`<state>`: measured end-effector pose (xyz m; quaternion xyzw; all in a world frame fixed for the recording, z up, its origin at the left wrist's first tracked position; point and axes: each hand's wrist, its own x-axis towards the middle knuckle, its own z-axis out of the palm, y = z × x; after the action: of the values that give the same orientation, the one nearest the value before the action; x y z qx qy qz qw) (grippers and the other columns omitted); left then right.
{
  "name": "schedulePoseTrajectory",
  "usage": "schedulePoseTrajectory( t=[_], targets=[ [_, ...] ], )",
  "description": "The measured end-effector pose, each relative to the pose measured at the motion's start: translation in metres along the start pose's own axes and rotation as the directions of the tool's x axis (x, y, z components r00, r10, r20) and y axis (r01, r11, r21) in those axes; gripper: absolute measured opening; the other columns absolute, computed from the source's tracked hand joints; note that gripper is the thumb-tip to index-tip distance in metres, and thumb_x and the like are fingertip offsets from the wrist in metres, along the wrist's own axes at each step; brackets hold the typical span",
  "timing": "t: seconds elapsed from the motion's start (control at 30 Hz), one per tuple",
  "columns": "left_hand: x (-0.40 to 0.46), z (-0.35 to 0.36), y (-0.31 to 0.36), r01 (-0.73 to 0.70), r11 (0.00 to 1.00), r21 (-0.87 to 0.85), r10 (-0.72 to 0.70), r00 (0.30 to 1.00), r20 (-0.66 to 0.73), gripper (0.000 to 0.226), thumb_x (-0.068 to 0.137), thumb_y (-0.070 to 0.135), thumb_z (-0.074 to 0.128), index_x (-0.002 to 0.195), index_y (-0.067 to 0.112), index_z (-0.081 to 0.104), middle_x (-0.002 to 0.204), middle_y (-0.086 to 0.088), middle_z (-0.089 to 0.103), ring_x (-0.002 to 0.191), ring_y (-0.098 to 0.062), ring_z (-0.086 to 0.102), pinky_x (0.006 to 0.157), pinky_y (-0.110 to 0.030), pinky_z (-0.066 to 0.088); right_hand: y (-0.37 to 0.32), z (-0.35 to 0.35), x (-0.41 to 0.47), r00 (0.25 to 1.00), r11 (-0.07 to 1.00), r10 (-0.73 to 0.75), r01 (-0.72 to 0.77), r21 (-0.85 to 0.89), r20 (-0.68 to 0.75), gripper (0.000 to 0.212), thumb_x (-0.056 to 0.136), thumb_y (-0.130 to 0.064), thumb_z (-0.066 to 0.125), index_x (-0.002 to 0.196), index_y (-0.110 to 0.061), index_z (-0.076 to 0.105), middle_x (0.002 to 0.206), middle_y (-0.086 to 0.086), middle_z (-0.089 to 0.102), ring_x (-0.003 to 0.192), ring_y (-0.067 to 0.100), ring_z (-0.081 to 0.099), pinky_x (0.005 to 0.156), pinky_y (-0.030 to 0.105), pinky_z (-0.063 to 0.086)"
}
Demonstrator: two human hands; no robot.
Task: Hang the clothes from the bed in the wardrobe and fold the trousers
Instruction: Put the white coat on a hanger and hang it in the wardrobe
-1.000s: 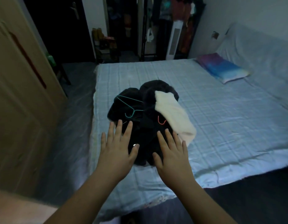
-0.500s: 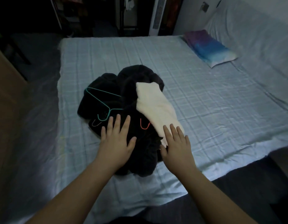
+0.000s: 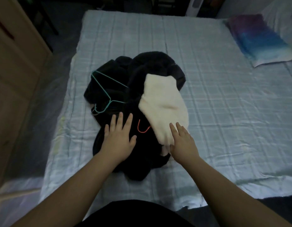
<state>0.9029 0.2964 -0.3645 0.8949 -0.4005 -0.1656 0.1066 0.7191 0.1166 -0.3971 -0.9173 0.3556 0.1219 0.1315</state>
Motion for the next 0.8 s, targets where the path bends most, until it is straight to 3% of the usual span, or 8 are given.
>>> schedulePoseTrajectory(
  t=[0.1, 0.2, 0.3, 0.4, 0.47, 0.53, 0.67, 0.8],
  targets=[
    [0.0, 0.014, 0.027, 0.119, 0.993, -0.012, -0.119, 0.993, 0.018, 0.085, 0.097, 0.045, 0.048, 0.158, 0.032, -0.009, 0.168, -0.01, -0.006, 0.154, -0.032, -0.006, 0.123, -0.054, 0.009, 0.022, 0.004, 0.032, 0.993, 0.998, -0.064, 0.063, 0.018, 0.097, 0.097, 0.087, -0.026, 0.065, 0.16, -0.027, 0.001, 0.168, 0.004, 0.003, 0.153, 0.03, 0.013, 0.119, 0.045, 0.029],
    [-0.002, 0.029, 0.05, 0.207, 0.978, -0.003, -0.206, 0.977, 0.056, 0.087, 0.096, 0.043, 0.049, 0.157, 0.034, -0.012, 0.168, -0.009, -0.009, 0.153, -0.031, -0.009, 0.123, -0.053, 0.008, 0.029, 0.021, 0.061, 0.972, 0.989, -0.145, 0.149, -0.008, 0.187, 0.104, 0.087, -0.045, 0.065, 0.159, -0.026, -0.008, 0.168, 0.003, -0.001, 0.152, 0.033, 0.012, 0.118, 0.05, 0.027],
    [-0.006, 0.038, 0.063, 0.291, 0.956, -0.027, -0.29, 0.957, 0.032, 0.087, 0.095, 0.039, 0.053, 0.159, 0.032, -0.007, 0.168, -0.009, -0.007, 0.154, -0.032, -0.007, 0.122, -0.054, 0.01, 0.032, 0.042, 0.077, 0.964, 0.984, -0.173, 0.176, -0.001, 0.204, 0.114, 0.082, -0.057, 0.066, 0.158, -0.023, -0.011, 0.168, 0.004, 0.001, 0.151, 0.035, 0.013, 0.118, 0.053, 0.025],
    [-0.011, 0.041, 0.071, 0.347, 0.938, -0.027, -0.347, 0.938, -0.002, 0.087, 0.094, 0.035, 0.056, 0.16, 0.03, -0.001, 0.168, -0.011, -0.002, 0.154, -0.033, -0.002, 0.12, -0.054, 0.014, 0.027, 0.056, 0.084, 0.973, 0.98, -0.192, 0.196, -0.025, 0.127, 0.111, 0.078, -0.055, 0.068, 0.159, -0.018, 0.002, 0.163, 0.011, 0.017, 0.141, 0.039, 0.03, 0.105, 0.053, 0.038],
    [-0.014, 0.045, 0.074, 0.363, 0.932, -0.012, -0.363, 0.932, -0.013, 0.088, 0.092, 0.033, 0.059, 0.16, 0.028, 0.003, 0.167, -0.013, 0.002, 0.153, -0.036, 0.001, 0.121, -0.055, 0.016, 0.02, 0.06, 0.091, 0.978, 0.979, -0.203, 0.204, -0.01, 0.043, 0.102, 0.075, -0.046, 0.074, 0.156, -0.011, 0.021, 0.148, 0.017, 0.036, 0.116, 0.04, 0.048, 0.09, 0.049, 0.046],
    [-0.016, 0.047, 0.078, 0.386, 0.922, -0.02, -0.386, 0.922, -0.012, 0.089, 0.091, 0.031, 0.06, 0.16, 0.028, 0.004, 0.167, -0.014, 0.003, 0.153, -0.036, 0.001, 0.121, -0.056, 0.015, 0.017, 0.06, 0.1, 0.98, 0.977, -0.201, 0.201, 0.075, -0.006, 0.091, 0.073, -0.033, 0.078, 0.149, -0.007, 0.035, 0.132, 0.02, 0.046, 0.096, 0.04, 0.053, 0.083, 0.046, 0.047],
    [-0.019, 0.046, 0.087, 0.374, 0.926, -0.045, -0.376, 0.927, -0.02, 0.088, 0.091, 0.029, 0.059, 0.16, 0.029, 0.005, 0.168, -0.012, 0.001, 0.153, -0.034, 0.0, 0.12, -0.055, 0.014, 0.026, 0.055, 0.097, 0.984, 0.892, -0.171, 0.175, 0.416, -0.047, 0.071, 0.081, -0.005, 0.063, 0.147, -0.005, 0.038, 0.129, 0.023, 0.045, 0.103, 0.045, 0.055, 0.092, 0.05, 0.047],
    [-0.019, 0.035, 0.088, 0.319, 0.942, -0.107, -0.328, 0.942, -0.072, 0.085, 0.091, 0.025, 0.06, 0.16, 0.027, 0.01, 0.167, -0.013, 0.003, 0.153, -0.034, -0.001, 0.122, -0.051, 0.015, 0.036, 0.024, 0.075, 0.994, 0.738, 0.004, 0.07, 0.672, -0.107, 0.061, 0.074, -0.016, 0.055, 0.134, -0.018, 0.048, 0.115, 0.014, 0.061, 0.102, 0.034, 0.06, 0.088, 0.041, 0.048]
  ],
)
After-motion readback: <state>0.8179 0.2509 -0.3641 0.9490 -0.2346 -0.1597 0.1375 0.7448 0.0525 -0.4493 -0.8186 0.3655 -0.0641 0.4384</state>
